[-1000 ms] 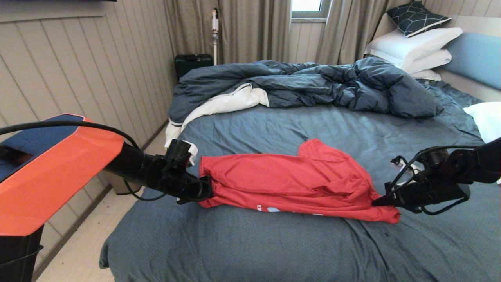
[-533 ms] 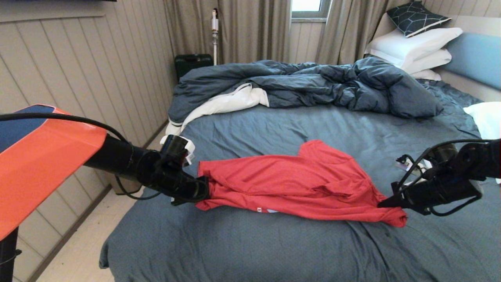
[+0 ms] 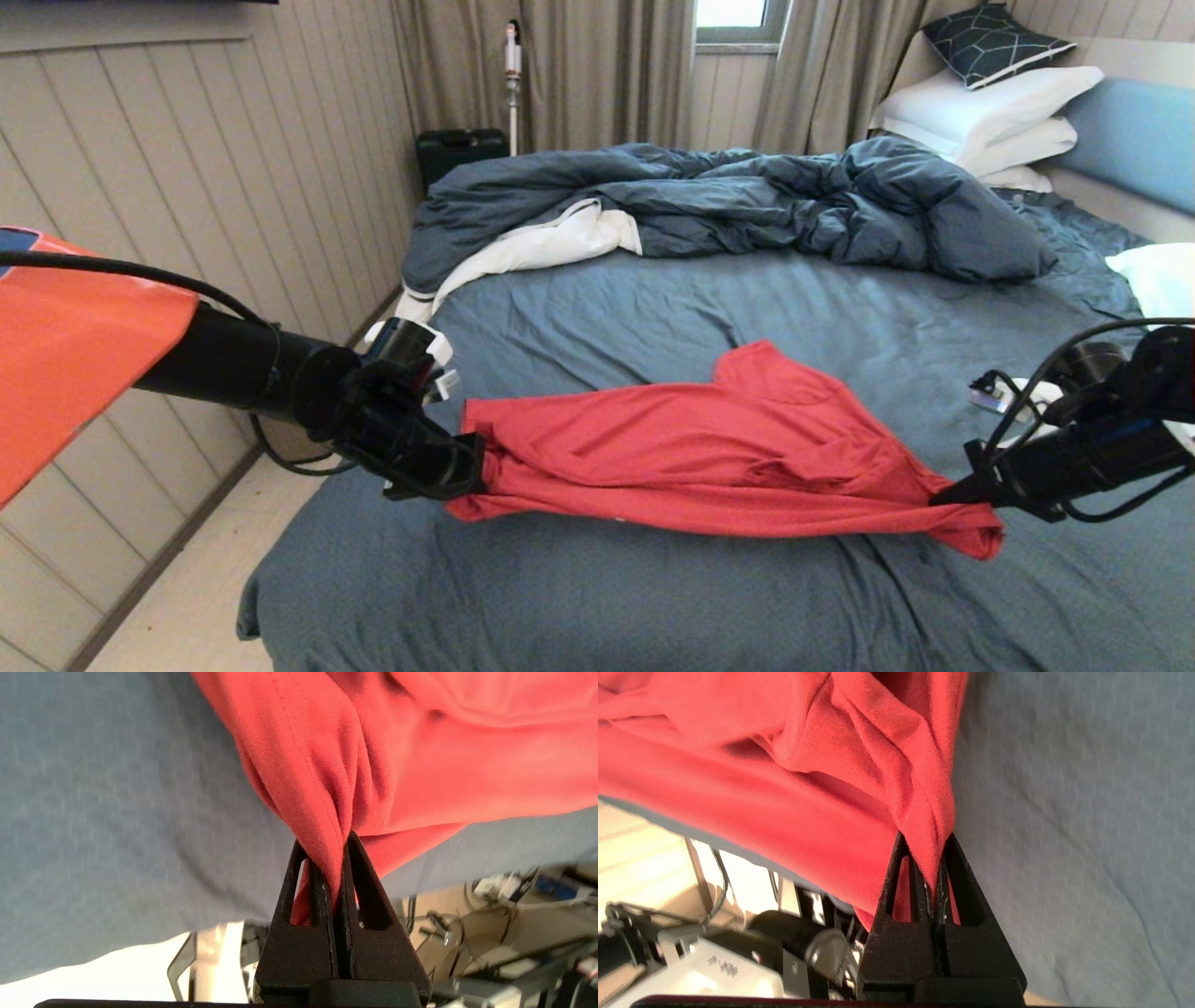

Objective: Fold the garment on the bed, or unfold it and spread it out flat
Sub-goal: Fold the red T-shirt

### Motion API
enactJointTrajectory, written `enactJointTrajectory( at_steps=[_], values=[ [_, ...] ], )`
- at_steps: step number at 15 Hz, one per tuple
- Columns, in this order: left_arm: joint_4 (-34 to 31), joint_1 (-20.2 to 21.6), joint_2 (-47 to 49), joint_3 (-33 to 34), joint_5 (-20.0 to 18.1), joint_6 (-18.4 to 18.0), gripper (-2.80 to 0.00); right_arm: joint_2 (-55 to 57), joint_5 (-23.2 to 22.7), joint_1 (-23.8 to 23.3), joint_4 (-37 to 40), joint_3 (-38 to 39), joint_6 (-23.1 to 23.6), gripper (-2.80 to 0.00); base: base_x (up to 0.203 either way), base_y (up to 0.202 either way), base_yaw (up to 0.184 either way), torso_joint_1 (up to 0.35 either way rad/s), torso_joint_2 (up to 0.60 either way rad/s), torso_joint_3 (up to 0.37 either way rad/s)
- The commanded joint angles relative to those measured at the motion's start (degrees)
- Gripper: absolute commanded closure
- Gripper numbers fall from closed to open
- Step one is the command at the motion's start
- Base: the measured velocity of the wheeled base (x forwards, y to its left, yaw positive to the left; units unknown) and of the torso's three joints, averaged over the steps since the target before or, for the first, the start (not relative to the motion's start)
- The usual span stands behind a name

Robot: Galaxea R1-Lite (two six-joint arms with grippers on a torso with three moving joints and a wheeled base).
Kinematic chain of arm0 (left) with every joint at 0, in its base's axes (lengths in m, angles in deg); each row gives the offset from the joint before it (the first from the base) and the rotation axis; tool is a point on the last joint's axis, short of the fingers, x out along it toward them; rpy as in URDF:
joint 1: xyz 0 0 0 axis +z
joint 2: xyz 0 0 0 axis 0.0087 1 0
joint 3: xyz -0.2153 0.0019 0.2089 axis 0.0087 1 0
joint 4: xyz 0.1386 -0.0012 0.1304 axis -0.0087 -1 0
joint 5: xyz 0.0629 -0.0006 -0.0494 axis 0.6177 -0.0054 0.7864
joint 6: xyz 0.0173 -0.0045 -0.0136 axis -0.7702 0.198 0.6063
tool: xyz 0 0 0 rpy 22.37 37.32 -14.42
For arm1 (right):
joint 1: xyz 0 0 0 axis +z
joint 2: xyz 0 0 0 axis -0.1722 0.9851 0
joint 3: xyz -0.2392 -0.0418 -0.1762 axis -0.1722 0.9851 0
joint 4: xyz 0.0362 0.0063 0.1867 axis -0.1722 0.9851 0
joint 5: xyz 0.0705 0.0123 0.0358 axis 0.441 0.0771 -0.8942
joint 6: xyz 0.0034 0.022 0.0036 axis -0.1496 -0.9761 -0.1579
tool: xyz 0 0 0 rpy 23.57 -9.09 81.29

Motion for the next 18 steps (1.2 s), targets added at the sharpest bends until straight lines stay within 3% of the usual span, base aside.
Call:
enactJointTrajectory(
  at_steps=[1, 5, 14, 17, 18],
  values=[
    [-1.04, 0.06, -1.46, 0.00, -0.07, -0.67, 0.00, -0.75, -0.13, -1.09, 1.61, -0.37, 1.20, 0.00, 0.000, 0.000, 0.000, 0.000, 0.00, 0.000],
    [-3.45, 0.06, -3.33, 2.02, -0.07, -3.24, 0.00, -1.15, -0.09, -2.10, 5.49, -0.74, 4.65, 0.00, 0.000, 0.000, 0.000, 0.000, 0.00, 0.000],
    [-2.76, 0.06, -4.28, 8.88, -0.70, -3.10, 0.00, -0.11, 0.25, -2.46, 5.17, 2.81, 5.95, 0.00, 0.000, 0.000, 0.000, 0.000, 0.00, 0.000],
    [0.52, 0.06, -3.85, 9.68, -2.02, -3.14, 0.00, 0.13, 0.26, -2.37, 1.93, 4.83, 5.82, 0.00, 0.000, 0.000, 0.000, 0.000, 0.00, 0.000],
    [2.47, 0.06, -3.85, 10.52, -1.89, -3.18, 0.00, 0.24, 0.26, -2.37, -0.02, 5.98, 5.82, -1.03, 0.000, 0.000, 0.000, 0.000, 0.00, 0.000]
  ],
)
